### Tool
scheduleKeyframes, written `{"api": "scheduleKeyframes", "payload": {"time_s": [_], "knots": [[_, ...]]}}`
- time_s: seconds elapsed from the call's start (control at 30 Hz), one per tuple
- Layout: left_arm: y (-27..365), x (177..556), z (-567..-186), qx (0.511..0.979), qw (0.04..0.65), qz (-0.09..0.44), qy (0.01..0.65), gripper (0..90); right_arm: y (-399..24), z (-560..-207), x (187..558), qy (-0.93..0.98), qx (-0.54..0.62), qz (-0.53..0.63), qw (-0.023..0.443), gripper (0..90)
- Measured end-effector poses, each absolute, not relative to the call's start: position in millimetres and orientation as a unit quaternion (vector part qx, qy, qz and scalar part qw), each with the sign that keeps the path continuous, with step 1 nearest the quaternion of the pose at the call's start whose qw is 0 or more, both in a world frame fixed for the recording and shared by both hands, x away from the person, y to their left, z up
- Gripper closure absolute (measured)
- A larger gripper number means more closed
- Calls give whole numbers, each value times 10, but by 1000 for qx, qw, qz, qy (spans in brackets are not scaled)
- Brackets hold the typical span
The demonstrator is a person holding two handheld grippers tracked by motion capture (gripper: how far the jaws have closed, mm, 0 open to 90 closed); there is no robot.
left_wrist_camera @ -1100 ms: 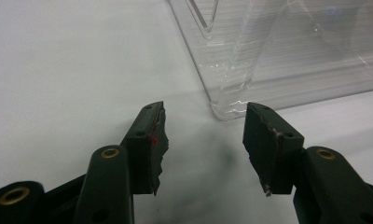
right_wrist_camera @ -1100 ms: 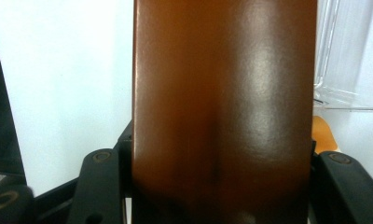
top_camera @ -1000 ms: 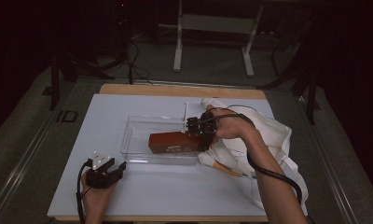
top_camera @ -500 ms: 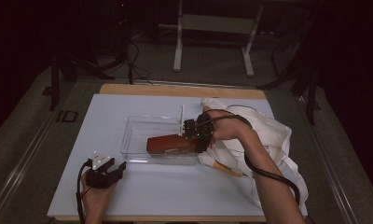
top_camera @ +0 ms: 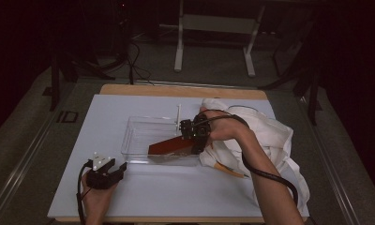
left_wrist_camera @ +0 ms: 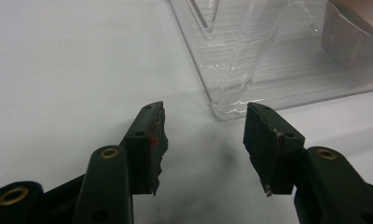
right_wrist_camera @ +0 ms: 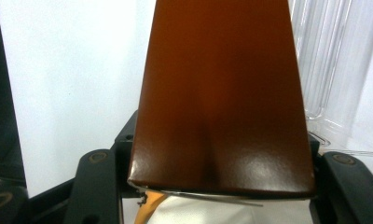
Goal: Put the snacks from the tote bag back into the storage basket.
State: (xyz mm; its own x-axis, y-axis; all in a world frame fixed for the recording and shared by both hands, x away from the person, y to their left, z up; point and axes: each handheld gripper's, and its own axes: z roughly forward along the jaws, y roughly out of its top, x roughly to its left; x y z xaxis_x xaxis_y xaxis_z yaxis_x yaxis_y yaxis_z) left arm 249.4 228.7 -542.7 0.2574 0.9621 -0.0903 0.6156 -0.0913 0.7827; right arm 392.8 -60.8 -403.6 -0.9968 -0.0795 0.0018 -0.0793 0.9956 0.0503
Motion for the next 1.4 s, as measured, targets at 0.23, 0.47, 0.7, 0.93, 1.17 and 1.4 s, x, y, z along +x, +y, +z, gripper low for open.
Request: {"api": "scheduleKeyframes", "payload": {"time_s": [0.23,0.47,0.7,0.93,1.17,1.4], "knots": [[2287,2494,-5427,700,371,233,564,485,-580,-4095,3928,-999,42,-27,6,401],[2287,2494,-5428,701,371,233,563,481,-512,-4146,3925,-999,42,-29,9,398],[2288,2494,-5428,701,371,233,563,479,-474,-4176,3934,-999,45,-25,12,391],[2288,2495,-5428,700,371,232,564,478,-444,-4230,3939,-999,38,-29,21,354],[2288,2496,-5429,700,371,232,564,474,-443,-4287,3938,-999,31,-21,35,268],[2288,2497,-5429,700,371,233,565,473,-478,-4271,3939,-998,28,-28,39,258]]}}
